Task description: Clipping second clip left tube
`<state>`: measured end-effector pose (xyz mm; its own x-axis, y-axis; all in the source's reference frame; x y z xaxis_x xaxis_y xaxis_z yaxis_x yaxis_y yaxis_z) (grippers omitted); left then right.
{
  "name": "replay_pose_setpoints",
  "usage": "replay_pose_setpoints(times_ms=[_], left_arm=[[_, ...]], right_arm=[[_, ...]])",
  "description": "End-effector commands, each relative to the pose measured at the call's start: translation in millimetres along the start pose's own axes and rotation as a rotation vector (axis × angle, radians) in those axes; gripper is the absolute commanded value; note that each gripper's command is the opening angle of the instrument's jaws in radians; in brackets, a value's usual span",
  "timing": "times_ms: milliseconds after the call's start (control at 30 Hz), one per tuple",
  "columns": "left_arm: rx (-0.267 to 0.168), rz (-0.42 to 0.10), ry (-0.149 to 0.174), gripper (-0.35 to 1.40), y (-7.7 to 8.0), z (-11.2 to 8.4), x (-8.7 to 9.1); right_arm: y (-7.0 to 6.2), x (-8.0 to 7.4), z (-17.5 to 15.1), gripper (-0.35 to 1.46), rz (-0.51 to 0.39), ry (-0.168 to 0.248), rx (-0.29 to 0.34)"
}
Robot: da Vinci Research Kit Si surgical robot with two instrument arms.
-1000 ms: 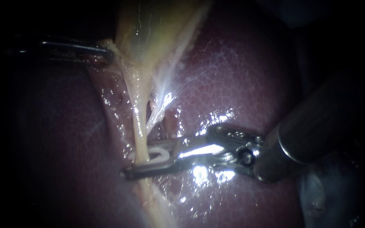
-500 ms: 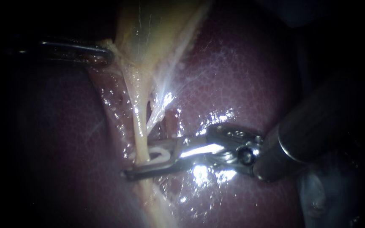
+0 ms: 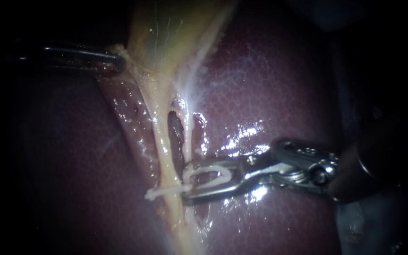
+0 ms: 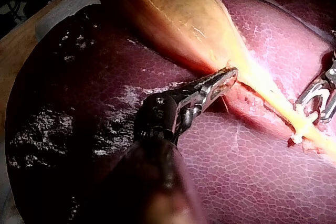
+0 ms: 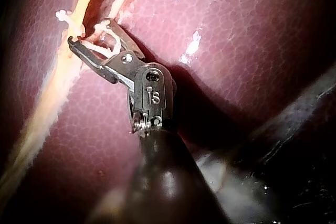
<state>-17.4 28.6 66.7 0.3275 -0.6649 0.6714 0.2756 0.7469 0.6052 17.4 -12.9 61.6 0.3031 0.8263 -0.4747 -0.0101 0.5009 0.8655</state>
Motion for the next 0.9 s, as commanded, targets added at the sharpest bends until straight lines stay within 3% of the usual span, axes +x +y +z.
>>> replay_pose_setpoints(times_ms=[33, 267, 467, 633, 900], left_arm=[[0.0, 0.0, 0.0, -0.35, 0.0, 0.0, 0.0], [0.0, 0.0, 0.0, -0.35, 0.0, 0.0, 0.0], [0.0, 0.0, 0.0, -0.35, 0.0, 0.0, 0.0], [0.0, 0.0, 0.0, -0.35, 0.0, 0.1, 0.0], [-0.003, 0.0, 0.0, -0.35, 0.0, 0.1, 0.0]], right_arm=[[-0.4, 0.2, -0.2, 0.5, 0.003, 0.001, 0.002], [-2.6, 2.6, -0.9, 0.5, -0.001, 0.001, 0.009], [-3.8, 4.5, -1.3, 0.5, 0.012, 0.028, 0.024], [-3.8, 5.0, -1.1, 0.5, 0.015, 0.032, 0.024], [-2.4, 4.0, 0.1, 0.5, 0.013, 0.034, 0.027]])
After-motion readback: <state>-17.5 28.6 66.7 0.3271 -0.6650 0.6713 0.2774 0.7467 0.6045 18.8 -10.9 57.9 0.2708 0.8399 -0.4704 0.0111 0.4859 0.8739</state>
